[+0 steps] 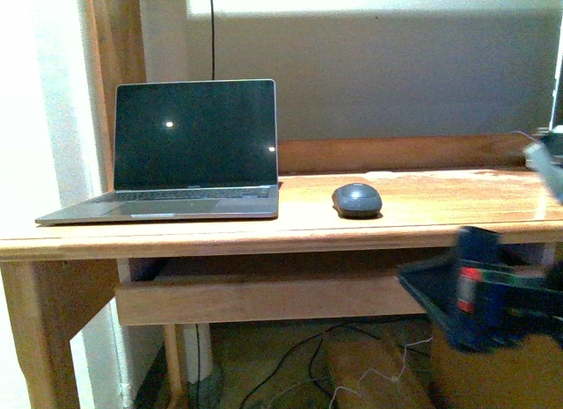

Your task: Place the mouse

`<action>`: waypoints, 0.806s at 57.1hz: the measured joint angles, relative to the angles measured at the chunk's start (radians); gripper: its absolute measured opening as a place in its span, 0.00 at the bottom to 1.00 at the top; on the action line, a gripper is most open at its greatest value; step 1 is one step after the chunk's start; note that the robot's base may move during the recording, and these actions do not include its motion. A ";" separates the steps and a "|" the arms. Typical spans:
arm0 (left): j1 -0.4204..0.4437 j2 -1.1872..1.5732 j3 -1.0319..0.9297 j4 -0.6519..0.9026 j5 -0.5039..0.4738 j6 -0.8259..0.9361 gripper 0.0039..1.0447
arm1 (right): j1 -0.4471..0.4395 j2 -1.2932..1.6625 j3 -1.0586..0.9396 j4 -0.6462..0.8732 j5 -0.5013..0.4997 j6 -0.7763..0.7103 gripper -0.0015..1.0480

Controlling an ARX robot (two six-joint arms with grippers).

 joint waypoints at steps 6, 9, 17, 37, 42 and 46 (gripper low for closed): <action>0.000 0.000 0.000 0.000 0.000 0.000 0.93 | -0.069 -0.203 -0.131 -0.035 -0.062 0.018 0.93; 0.000 0.000 0.000 0.000 0.000 0.000 0.93 | -0.099 -0.309 -0.182 -0.070 -0.091 0.027 0.93; 0.000 0.000 0.000 0.000 0.000 0.000 0.93 | -0.169 -0.582 -0.280 -0.212 -0.143 0.042 0.93; 0.000 0.000 0.000 0.000 -0.002 0.000 0.93 | -0.184 -1.189 -0.438 -0.661 0.204 -0.129 0.75; 0.000 0.000 0.000 0.000 0.000 0.000 0.93 | -0.209 -1.239 -0.448 -0.666 0.323 -0.201 0.62; 0.000 0.000 0.000 0.000 0.000 0.000 0.93 | -0.297 -1.260 -0.460 -0.676 0.254 -0.233 0.51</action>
